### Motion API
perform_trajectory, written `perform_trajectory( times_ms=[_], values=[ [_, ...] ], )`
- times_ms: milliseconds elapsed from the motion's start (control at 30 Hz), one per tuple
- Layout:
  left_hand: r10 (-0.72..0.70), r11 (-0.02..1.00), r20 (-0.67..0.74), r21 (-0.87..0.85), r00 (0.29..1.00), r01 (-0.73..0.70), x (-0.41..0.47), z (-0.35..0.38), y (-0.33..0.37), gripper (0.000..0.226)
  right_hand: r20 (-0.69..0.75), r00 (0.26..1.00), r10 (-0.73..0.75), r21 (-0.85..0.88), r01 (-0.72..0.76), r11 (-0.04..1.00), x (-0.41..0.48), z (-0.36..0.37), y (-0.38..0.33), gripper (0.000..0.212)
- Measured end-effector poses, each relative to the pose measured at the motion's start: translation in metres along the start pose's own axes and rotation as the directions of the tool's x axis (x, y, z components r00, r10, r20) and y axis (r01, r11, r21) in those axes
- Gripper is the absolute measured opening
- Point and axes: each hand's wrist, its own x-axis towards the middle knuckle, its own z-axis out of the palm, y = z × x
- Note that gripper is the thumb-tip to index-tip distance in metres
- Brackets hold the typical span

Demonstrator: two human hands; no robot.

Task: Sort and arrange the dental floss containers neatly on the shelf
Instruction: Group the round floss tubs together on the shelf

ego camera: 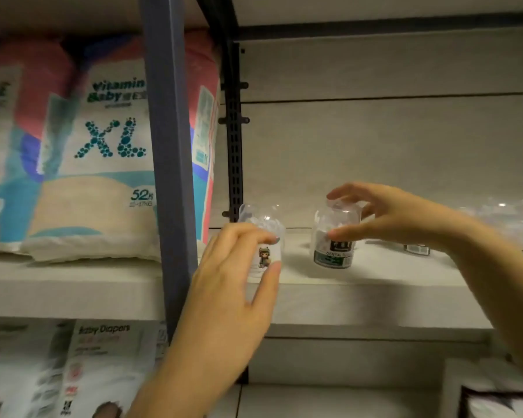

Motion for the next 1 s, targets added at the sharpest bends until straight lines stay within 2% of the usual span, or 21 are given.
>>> perform_trajectory(
  times_ms=[67,167,300,500,733,767,800,900,933,1000],
  values=[
    [-0.014,0.996,0.026,0.085,1.000,0.012,0.028,0.013,-0.002,0.034,0.028,0.999,0.024,-0.027,-0.023,0.999,0.003,0.007,0.004,0.060],
    [-0.125,0.966,0.114,0.240,0.986,0.095,0.059,0.032,-0.011,0.053,0.068,0.996,0.052,-0.004,-0.052,0.999,0.005,0.015,0.005,0.059],
    [-0.290,0.879,0.264,0.453,0.920,0.147,0.072,0.042,-0.026,0.059,0.087,0.995,0.047,0.036,-0.051,0.998,0.000,0.012,0.007,0.058],
    [-0.412,0.863,0.335,0.444,0.847,0.243,0.102,0.051,-0.050,0.056,0.089,0.996,0.000,0.034,-0.003,0.999,-0.001,0.013,0.011,0.055],
    [-0.419,0.900,0.513,0.344,0.749,0.268,0.127,0.065,-0.072,0.075,0.086,0.993,-0.076,0.014,0.075,0.997,0.007,0.026,0.006,0.055],
    [-0.423,0.900,0.507,0.329,0.751,0.284,0.127,0.064,-0.072,0.075,0.088,0.993,-0.078,0.009,0.078,0.997,0.008,0.027,0.004,0.055],
    [-0.418,0.903,0.464,0.304,0.781,0.302,0.125,0.060,-0.070,0.070,0.089,0.993,-0.079,0.017,0.078,0.997,0.009,0.028,0.002,0.055],
    [-0.318,0.945,0.232,0.157,0.919,0.287,0.108,0.039,-0.050,0.047,0.060,0.995,-0.086,0.051,0.083,0.995,0.015,0.037,-0.006,0.056],
    [-0.282,0.959,0.213,0.085,0.935,0.270,0.101,0.031,-0.041,0.043,0.050,0.994,-0.094,0.044,0.092,0.995,0.017,0.042,-0.009,0.057],
    [-0.228,0.971,0.294,-0.004,0.928,0.240,0.086,0.020,-0.028,0.039,0.077,0.990,-0.121,0.061,0.117,0.991,0.022,0.049,-0.012,0.058]
  ],
)
